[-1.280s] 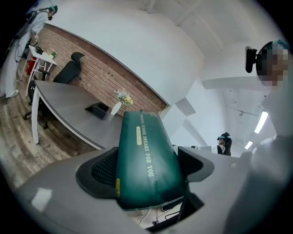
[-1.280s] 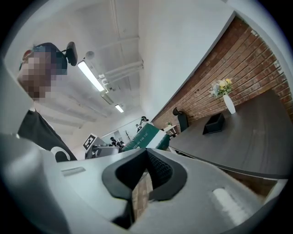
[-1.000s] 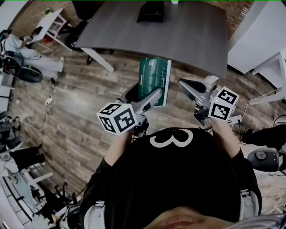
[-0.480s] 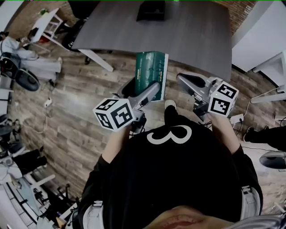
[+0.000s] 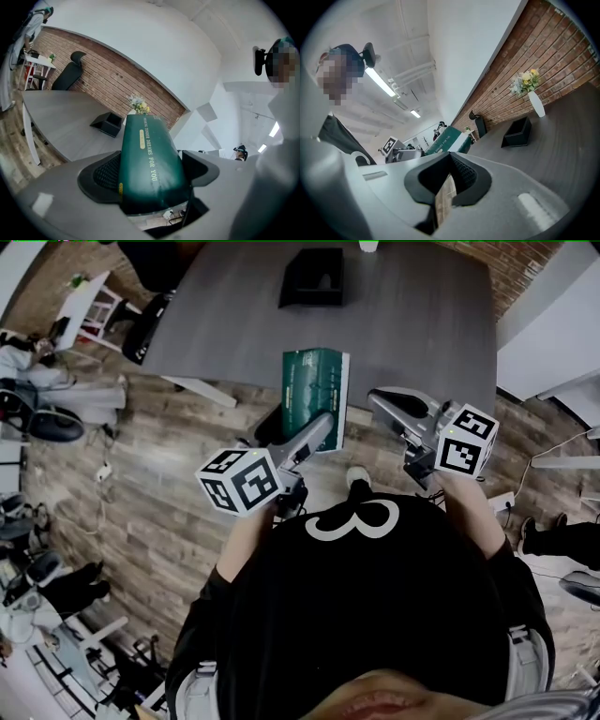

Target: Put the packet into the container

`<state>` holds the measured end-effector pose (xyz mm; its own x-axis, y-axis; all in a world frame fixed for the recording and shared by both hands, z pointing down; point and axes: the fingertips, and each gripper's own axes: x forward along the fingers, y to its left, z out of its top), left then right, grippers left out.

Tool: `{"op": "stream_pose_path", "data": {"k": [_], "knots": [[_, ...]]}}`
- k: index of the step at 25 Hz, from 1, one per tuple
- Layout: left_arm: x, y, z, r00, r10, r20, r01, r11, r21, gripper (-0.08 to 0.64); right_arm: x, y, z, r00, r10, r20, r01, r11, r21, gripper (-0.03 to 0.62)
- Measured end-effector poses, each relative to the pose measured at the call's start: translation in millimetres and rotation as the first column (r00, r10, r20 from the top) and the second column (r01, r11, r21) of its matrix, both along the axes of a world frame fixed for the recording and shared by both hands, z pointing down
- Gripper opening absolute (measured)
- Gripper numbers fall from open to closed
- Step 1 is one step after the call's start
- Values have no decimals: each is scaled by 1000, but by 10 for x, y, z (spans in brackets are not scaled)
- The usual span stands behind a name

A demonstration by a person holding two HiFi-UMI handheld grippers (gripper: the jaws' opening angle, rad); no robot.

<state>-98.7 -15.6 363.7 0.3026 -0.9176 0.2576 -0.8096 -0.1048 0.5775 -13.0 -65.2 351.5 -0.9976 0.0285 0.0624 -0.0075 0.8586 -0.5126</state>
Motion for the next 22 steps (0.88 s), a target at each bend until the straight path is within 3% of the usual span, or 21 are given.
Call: {"op": "stream_pose_path", "data": {"k": [8,14,22], "knots": [[-7,-60,7,999,31,13,-31,1000,2,430,21,-27,14,999,35,7,-35,999,0,2],[-222,-666,18,1000,17,8,-17,1000,-16,430,-93,-623,7,998,55,2,-55,998,-14,2],[-456,-1111,37,998,55,13,-55,998,-15,430,-241,-937,112,994,109,3,-109,993,-48,2]]}}
